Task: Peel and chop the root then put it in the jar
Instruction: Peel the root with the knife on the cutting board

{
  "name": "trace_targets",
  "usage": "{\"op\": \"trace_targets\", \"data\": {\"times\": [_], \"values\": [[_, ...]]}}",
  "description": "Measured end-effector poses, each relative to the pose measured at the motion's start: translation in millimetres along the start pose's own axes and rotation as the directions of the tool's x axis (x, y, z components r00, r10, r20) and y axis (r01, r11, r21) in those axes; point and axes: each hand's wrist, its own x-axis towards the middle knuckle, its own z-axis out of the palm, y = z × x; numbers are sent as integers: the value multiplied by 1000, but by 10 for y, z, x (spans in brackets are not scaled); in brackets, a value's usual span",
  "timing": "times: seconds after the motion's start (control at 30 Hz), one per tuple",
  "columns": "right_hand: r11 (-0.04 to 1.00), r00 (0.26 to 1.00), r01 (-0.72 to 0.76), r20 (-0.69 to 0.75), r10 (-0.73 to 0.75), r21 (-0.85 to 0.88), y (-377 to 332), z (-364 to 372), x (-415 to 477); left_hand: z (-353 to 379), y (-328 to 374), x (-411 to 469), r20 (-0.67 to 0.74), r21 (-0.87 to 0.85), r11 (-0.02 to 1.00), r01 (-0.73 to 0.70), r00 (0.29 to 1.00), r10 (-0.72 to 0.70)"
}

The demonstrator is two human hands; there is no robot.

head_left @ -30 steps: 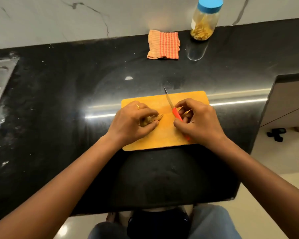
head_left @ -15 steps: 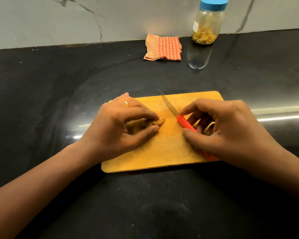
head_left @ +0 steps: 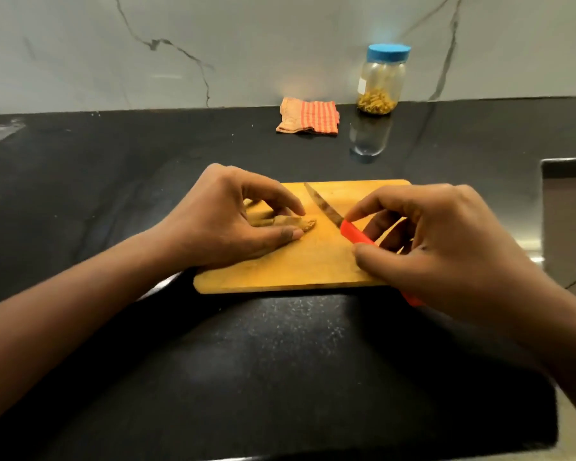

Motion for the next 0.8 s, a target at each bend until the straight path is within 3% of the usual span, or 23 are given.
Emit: {"op": "trace_targets", "data": {"times": [0.53,0.8], "values": [[1000,999,15,-31,-15,20,-20,116,-65,-3,-126,75,49,-9,989,-149,988,149],[999,998,47,35,-48,22,3,75,-52,5,-139,98,78,-6,984,-176,981,176]]}}
